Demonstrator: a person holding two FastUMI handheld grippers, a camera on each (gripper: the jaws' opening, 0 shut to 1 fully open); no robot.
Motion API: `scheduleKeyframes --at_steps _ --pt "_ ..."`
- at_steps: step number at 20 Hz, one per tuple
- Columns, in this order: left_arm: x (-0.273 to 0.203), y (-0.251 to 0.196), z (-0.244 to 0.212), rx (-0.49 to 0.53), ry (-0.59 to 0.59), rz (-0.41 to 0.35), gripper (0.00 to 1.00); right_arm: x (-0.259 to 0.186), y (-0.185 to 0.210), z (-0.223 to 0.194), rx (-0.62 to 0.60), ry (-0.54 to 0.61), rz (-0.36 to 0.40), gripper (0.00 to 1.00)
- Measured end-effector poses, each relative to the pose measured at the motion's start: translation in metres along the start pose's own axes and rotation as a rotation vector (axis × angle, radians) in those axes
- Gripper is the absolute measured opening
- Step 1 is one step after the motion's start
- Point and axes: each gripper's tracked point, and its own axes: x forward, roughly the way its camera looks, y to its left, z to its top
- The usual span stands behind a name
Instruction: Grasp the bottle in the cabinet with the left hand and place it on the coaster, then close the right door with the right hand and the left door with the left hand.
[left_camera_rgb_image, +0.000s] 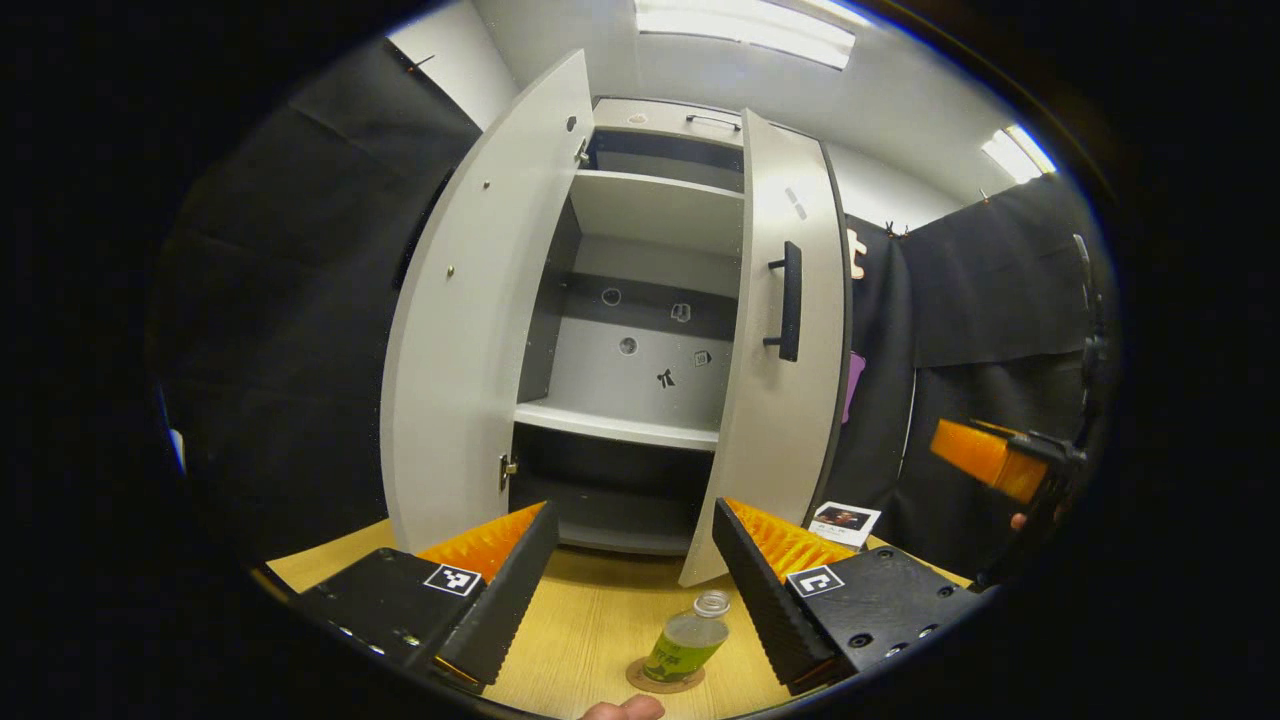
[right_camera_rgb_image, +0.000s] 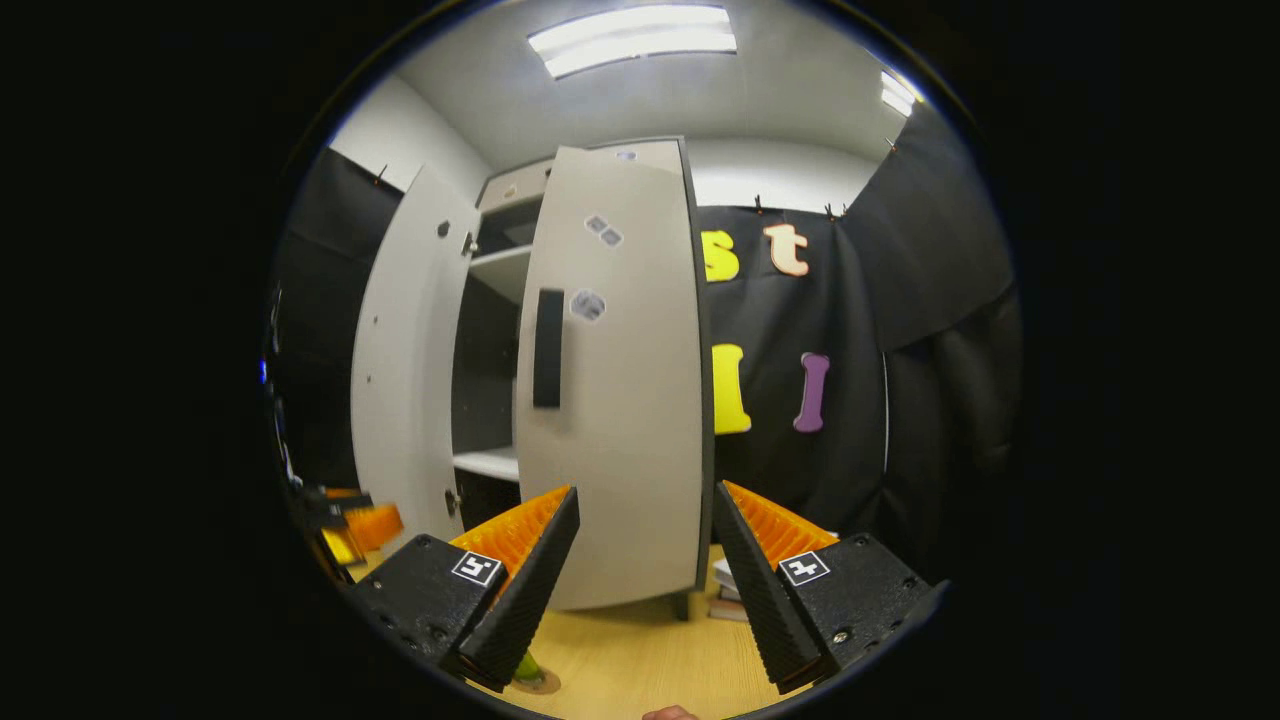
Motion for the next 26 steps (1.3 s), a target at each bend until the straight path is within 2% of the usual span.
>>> scheduleKeyframes --at_steps 1,2,3,6,8,11,12,15,17,21,23,24,25,26 --pt "0.002 0.002 0.005 0.002 -0.015 -0.002 1.00 -0.003 0.005 -0.014 0.013 0.020 0.005 0.83" --pt "0.002 0.003 0.012 -0.003 -0.033 -0.005 0.95 -0.006 0.012 -0.028 0.021 0.047 0.018 0.83" --pt "0.002 0.007 0.017 -0.008 -0.044 0.003 1.00 -0.008 0.017 -0.041 0.019 0.074 0.027 0.83" --pt "-0.001 0.033 0.035 0.000 -0.074 0.070 1.00 -0.008 0.025 -0.059 -0.014 0.113 0.051 0.83" --pt "-0.005 0.058 0.055 -0.025 -0.110 0.140 1.00 -0.006 0.032 -0.065 -0.020 0.126 0.076 0.83" --pt "-0.010 0.118 0.095 -0.078 -0.177 0.287 1.00 -0.001 0.039 -0.068 -0.028 0.141 0.100 0.83" --pt "-0.011 0.142 0.104 -0.086 -0.183 0.332 0.95 0.001 0.040 -0.068 -0.036 0.143 0.102 0.83" --pt "-0.017 0.209 0.133 -0.048 -0.246 0.466 0.95 0.001 0.041 -0.067 -0.050 0.146 0.100 0.83" --pt "-0.008 0.240 0.140 -0.002 -0.247 0.521 0.95 0.003 0.037 -0.065 -0.058 0.144 0.087 0.83" --pt "0.023 0.269 0.137 0.029 -0.173 0.549 0.95 0.006 0.031 -0.065 -0.058 0.151 0.066 0.83" --pt "0.038 0.271 0.137 0.062 -0.164 0.529 0.95 0.007 0.026 -0.064 -0.059 0.149 0.047 0.83" --pt "0.045 0.273 0.135 0.081 -0.147 0.520 0.90 0.008 0.024 -0.063 -0.058 0.149 0.042 0.83" --pt "0.051 0.270 0.131 0.100 -0.127 0.507 0.95 0.009 0.025 -0.063 -0.058 0.148 0.041 0.83" --pt "0.055 0.268 0.128 0.112 -0.113 0.490 0.95 0.010 0.023 -0.063 -0.059 0.148 0.038 0.83"
